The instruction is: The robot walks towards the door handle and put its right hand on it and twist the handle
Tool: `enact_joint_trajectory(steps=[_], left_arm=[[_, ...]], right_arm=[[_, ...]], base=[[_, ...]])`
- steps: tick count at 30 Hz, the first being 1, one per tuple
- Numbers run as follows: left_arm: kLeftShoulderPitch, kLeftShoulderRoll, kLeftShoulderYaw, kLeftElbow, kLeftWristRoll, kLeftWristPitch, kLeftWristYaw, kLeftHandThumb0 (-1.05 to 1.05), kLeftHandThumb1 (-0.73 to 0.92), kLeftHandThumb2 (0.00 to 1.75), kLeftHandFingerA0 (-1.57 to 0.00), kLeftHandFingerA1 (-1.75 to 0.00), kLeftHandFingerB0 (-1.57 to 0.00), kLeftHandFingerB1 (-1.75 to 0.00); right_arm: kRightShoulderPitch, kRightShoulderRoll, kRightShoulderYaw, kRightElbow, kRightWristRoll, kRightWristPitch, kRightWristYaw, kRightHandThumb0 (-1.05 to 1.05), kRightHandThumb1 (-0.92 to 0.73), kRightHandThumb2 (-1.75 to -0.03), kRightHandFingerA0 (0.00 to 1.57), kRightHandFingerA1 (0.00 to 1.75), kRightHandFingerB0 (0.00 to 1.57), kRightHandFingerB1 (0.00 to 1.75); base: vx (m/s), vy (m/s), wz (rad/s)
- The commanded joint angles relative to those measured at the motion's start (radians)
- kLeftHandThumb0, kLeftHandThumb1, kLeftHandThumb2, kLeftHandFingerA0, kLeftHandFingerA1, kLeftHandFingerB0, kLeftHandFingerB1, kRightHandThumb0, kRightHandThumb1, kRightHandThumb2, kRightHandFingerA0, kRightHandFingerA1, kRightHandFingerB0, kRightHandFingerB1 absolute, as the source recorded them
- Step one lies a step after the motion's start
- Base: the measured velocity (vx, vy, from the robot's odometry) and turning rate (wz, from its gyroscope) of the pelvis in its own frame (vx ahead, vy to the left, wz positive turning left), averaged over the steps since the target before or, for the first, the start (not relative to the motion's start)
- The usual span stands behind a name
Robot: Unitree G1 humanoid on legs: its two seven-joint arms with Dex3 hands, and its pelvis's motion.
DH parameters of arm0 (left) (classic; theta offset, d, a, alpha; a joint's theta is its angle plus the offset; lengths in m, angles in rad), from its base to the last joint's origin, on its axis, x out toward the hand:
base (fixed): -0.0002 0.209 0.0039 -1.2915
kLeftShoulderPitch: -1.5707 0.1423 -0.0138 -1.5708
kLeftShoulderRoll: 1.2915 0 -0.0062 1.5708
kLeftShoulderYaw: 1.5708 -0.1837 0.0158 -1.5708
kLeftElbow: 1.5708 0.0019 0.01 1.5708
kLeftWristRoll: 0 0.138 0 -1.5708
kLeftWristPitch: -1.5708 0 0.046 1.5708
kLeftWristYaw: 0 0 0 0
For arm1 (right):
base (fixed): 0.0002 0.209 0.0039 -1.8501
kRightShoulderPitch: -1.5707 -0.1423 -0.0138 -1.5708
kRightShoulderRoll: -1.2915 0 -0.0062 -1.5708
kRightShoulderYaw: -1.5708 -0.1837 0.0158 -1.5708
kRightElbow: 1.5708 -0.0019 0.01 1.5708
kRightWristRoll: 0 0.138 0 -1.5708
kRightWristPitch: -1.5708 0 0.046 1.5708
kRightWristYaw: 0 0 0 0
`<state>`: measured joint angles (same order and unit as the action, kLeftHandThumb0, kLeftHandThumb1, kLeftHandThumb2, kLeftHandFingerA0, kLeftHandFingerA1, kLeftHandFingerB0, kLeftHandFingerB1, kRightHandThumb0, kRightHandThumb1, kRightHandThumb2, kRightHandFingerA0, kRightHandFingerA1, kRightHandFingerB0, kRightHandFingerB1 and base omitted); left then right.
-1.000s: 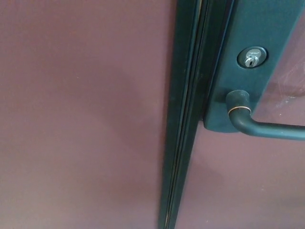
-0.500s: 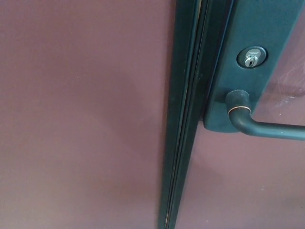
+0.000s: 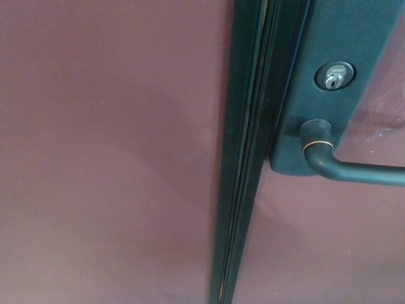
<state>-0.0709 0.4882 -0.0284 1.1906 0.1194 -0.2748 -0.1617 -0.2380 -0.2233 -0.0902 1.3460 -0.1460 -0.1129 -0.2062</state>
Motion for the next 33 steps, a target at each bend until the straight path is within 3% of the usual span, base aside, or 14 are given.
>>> enact_joint_trajectory(steps=[1, 9, 12, 14, 16, 21, 29, 30, 31, 33], left_arm=[[-0.011, 0.011, -0.013, 0.014, 0.029, 0.021, 0.011, -0.22, 0.57, 0.58, -0.39, -0.38, -0.32, -0.34], [0.024, 0.036, 0.005, 0.009, 0.021, 0.011, 0.012, -0.23, 0.57, 0.58, -0.39, -0.38, -0.32, -0.34], [0.022, 0.043, 0.013, 0.009, 0.021, 0.011, 0.019, -0.23, 0.57, 0.58, -0.39, -0.38, -0.32, -0.34], [0.021, 0.045, 0.019, 0.008, 0.019, 0.009, 0.026, -0.23, 0.56, 0.58, -0.39, -0.38, -0.32, -0.34], [0.019, 0.044, 0.028, 0.011, 0.012, 0.008, 0.027, -0.23, 0.56, 0.58, -0.39, -0.38, -0.32, -0.34], [0.026, 0.059, 0.03, -0.001, 0.018, -0.005, 0.031, -0.21, 0.56, 0.58, -0.4, -0.39, -0.32, -0.35], [0.02, 0.068, 0.058, 0.006, -0.005, -0.006, 0.024, -0.21, 0.56, 0.58, -0.4, -0.39, -0.32, -0.35], [0.02, 0.071, 0.061, 0.008, -0.007, -0.007, 0.021, -0.21, 0.56, 0.58, -0.4, -0.39, -0.33, -0.35], [0.02, 0.073, 0.064, 0.009, -0.007, -0.006, 0.021, -0.19, 0.56, 0.57, -0.41, -0.39, -0.33, -0.34], [0.02, 0.077, 0.07, 0.015, -0.006, -0.005, 0.019, -0.19, 0.56, 0.57, -0.41, -0.39, -0.33, -0.34]], right_arm=[[-0.003, 0.006, -0.013, 0.002, 0.011, 0.014, 0.012, -0.21, -0.65, -0.59, 0.84, 0.55, 0.56, 0.41], [-0.02, 0.002, -0.088, -0.03, 0.078, -0.034, -0.009, -0.22, -0.62, -0.58, 0.84, 0.61, 0.6, 0.44], [-0.013, 0.008, -0.157, -0.104, 0.126, -0.103, -0.014, -0.26, -0.6, -0.58, 0.73, 0.5, 0.61, 0.44], [0.03, 0.001, -0.195, -0.205, 0.16, -0.158, 0.039, -0.28, -0.58, -0.56, 0.66, 0.48, 0.59, 0.44], [0.145, -0.021, -0.216, -0.433, 0.189, -0.183, 0.121, -0.31, -0.57, -0.56, 0.63, 0.46, 0.58, 0.43], [0.387, -0.063, -0.246, -0.841, 0.227, -0.147, 0.214, -0.38, -0.55, -0.56, 0.63, 0.46, 0.56, 0.43], [0.589, -0.092, -0.324, -1.12, 0.305, -0.181, 0.291, -0.31, -0.55, -0.56, 0.63, 0.47, 0.58, 0.44], [0.612, -0.096, -0.34, -1.15, 0.323, -0.19, 0.306, -0.29, -0.55, -0.55, 0.68, 0.5, 0.58, 0.44], [0.631, -0.097, -0.355, -1.183, 0.344, -0.187, 0.317, -0.34, -0.47, -0.7, 0.7, 0.62, 0.54, 0.53], [0.666, -0.094, -0.381, -1.245, 0.369, -0.189, 0.331, -0.32, -0.47, -0.69, 0.71, 0.64, 0.55, 0.54]], base=[[0.0, 0.0, 0.0], [0.0, 0.0, 0.0], [0.0, 0.0, 0.0], [0.0, 0.0, 0.0], [0.0, 0.0, 0.0], [0.0, 0.0, 0.0], [0.0, 0.0, 0.0], [0.0, 0.0, 0.0], [0.0, 0.0, 0.0], [0.0, 0.0, 0.0]])
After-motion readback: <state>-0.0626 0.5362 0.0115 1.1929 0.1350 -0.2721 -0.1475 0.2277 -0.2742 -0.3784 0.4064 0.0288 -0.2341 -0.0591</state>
